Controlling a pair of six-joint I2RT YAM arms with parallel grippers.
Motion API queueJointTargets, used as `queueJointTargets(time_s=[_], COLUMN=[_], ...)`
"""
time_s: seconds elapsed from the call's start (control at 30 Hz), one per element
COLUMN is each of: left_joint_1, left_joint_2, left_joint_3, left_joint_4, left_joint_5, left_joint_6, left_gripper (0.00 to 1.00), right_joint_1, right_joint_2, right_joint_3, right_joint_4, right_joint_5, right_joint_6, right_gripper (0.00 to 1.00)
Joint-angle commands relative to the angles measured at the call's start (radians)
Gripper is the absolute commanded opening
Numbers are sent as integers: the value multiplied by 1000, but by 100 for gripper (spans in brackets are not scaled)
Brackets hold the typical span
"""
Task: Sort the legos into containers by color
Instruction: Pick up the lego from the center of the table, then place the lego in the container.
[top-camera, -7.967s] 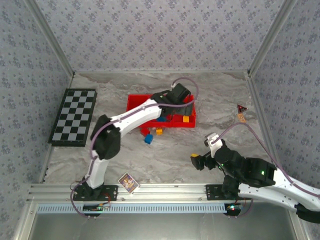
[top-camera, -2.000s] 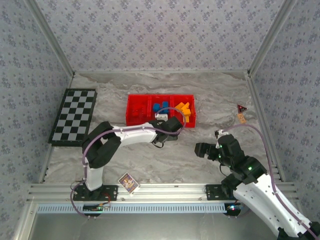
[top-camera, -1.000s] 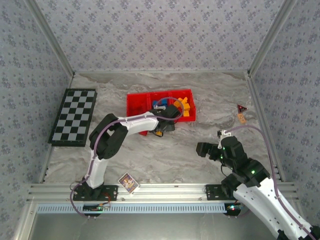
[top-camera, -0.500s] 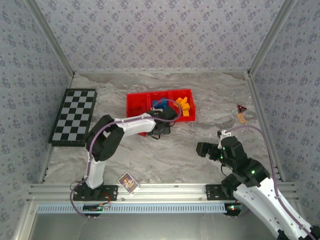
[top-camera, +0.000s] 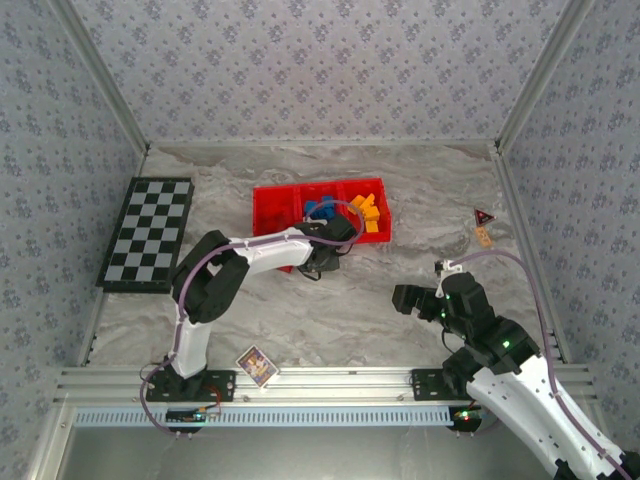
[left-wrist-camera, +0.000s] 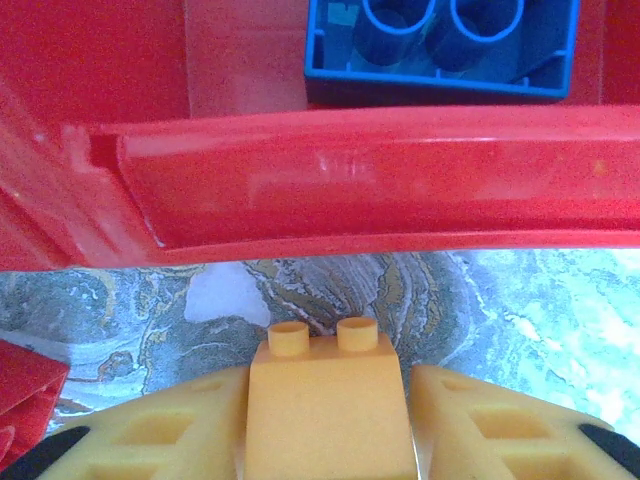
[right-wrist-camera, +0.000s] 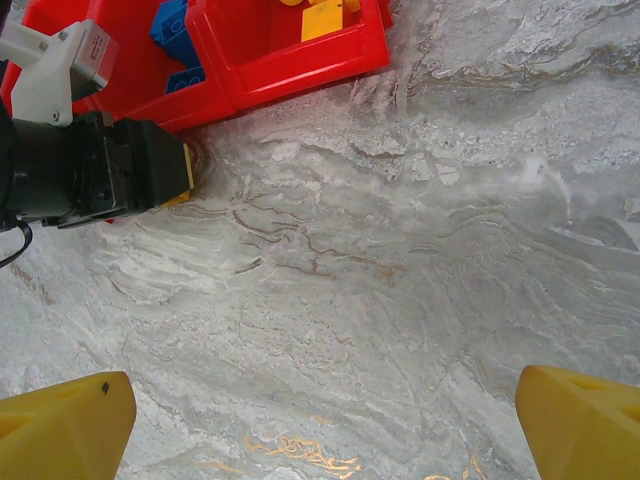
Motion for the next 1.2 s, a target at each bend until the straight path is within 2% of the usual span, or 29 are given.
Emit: queueJointTargets(time_s=[0.0, 0.13, 0.27, 0.43, 0.6, 0.87, 1.17], left_joint_1=[-6, -7, -8, -6, 6, 51, 86], left_joint_2=[-10, -30, -87, -171, -188, -20, 260], left_joint_3=[8, 14, 26, 49, 172, 506, 835], left_joint_4=[-31, -11, -23, -18, -23, -26, -44], left_joint_5=[-15, -11, -55, -80, -75, -38, 44], left_joint_6=[4, 56, 109, 184, 272, 374, 348], left_gripper=[40, 32, 25, 25, 25, 23, 22], right_joint_1=[-4, -4, -4, -4, -4, -4, -5], right_joint_2=[-2, -3, -5, -5, -14, -58, -71], right_joint_3=[17, 25, 29, 30, 36, 30, 29], right_joint_4=[-11, -18, -22, -21, -29, -31, -26], right_joint_5=[17, 16, 16, 21, 26, 58, 67], right_joint_6=[-4, -4, -4, -9, -3, 1, -6], right_gripper=[100, 100, 100, 100, 100, 100, 100])
